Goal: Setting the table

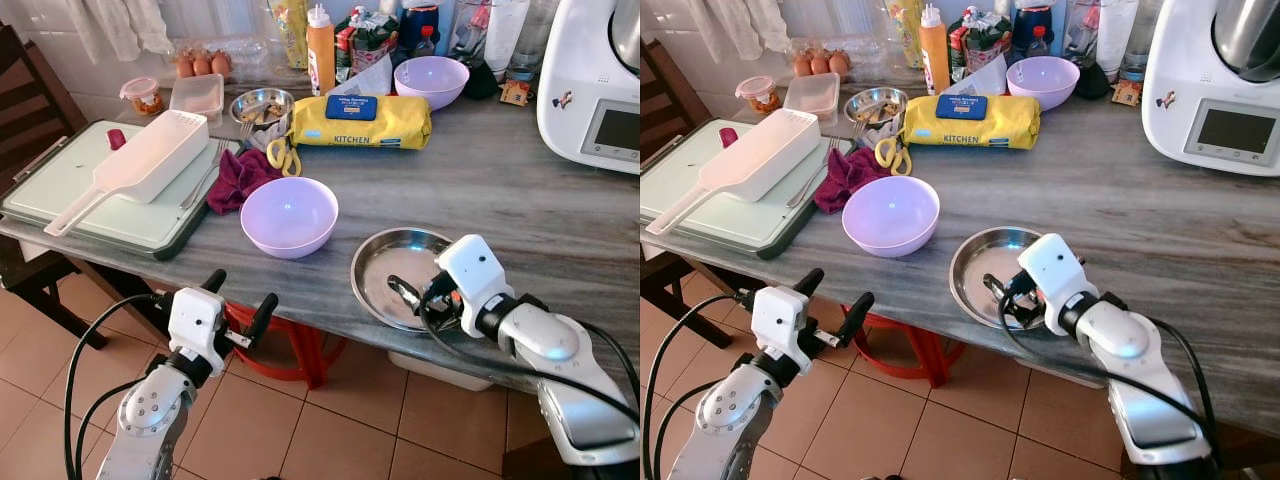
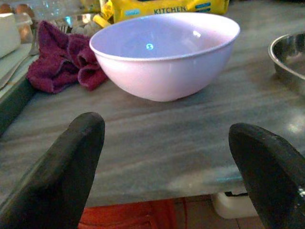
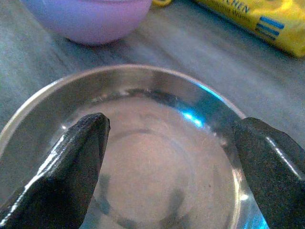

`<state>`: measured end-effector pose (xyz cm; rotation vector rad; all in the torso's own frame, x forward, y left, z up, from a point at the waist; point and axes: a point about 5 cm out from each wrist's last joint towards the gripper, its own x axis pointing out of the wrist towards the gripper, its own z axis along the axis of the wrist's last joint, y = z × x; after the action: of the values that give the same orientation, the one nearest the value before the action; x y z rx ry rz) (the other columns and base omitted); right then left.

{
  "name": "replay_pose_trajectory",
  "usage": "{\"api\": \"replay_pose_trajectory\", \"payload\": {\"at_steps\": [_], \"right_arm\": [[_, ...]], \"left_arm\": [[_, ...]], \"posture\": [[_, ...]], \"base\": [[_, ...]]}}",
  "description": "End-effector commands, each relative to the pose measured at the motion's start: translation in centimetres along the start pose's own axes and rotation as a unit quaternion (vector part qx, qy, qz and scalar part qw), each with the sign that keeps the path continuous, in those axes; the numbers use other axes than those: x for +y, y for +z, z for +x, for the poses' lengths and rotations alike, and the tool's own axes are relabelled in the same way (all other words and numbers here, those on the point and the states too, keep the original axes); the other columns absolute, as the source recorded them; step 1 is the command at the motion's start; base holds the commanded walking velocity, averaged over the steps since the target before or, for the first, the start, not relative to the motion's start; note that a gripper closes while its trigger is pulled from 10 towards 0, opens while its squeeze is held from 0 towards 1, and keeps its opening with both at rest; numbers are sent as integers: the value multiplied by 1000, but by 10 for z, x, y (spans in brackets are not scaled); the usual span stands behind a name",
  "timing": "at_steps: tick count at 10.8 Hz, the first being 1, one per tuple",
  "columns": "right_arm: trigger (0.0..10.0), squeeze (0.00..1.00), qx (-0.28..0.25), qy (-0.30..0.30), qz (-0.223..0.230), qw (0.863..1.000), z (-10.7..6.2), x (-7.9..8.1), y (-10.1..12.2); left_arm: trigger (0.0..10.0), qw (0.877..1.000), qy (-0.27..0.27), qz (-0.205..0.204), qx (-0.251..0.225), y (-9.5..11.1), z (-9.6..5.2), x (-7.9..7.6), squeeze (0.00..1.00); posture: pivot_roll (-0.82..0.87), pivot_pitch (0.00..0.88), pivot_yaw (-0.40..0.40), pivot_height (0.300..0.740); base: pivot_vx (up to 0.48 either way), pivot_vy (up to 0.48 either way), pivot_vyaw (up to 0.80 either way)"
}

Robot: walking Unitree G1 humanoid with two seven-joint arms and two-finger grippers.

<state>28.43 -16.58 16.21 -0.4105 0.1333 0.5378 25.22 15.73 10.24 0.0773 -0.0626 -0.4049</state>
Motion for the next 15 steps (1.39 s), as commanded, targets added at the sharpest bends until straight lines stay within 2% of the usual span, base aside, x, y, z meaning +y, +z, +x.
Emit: {"api": "replay_pose_trajectory", "payload": {"at_steps": [1,3,5,8,9,12,15], "right_arm": [[10000,0,3,0,16,1000,1,-1,0],[10000,0,22,-12,30,999,5,-7,-5],[10000,0,37,4,45,998,11,-3,-11],[10000,0,52,28,50,997,19,5,-16],[10000,0,49,28,58,997,23,6,-16],[10000,0,43,37,72,996,39,10,-14],[10000,0,32,39,65,997,58,8,-4]], "left_arm": [[10000,1000,3,4,4,1,-2,0,0],[10000,1000,4,3,4,1,-3,0,0],[10000,1000,3,0,6,1,-5,0,0],[10000,999,-49,-12,5,4,-11,-7,0],[10000,998,-60,-11,9,3,-13,-8,0],[10000,999,-50,-15,5,3,-10,-9,0],[10000,999,-52,-16,5,3,-9,-11,0]], "posture": [[-180,134,98,740],[-175,139,94,740],[-170,144,92,740],[-155,147,88,740],[-152,146,85,740],[-150,139,85,740],[-147,138,83,740]], "base": [[0,0,0],[0,0,0],[0,0,0],[0,0,0],[0,0,0],[0,0,0],[0,0,0]]}}
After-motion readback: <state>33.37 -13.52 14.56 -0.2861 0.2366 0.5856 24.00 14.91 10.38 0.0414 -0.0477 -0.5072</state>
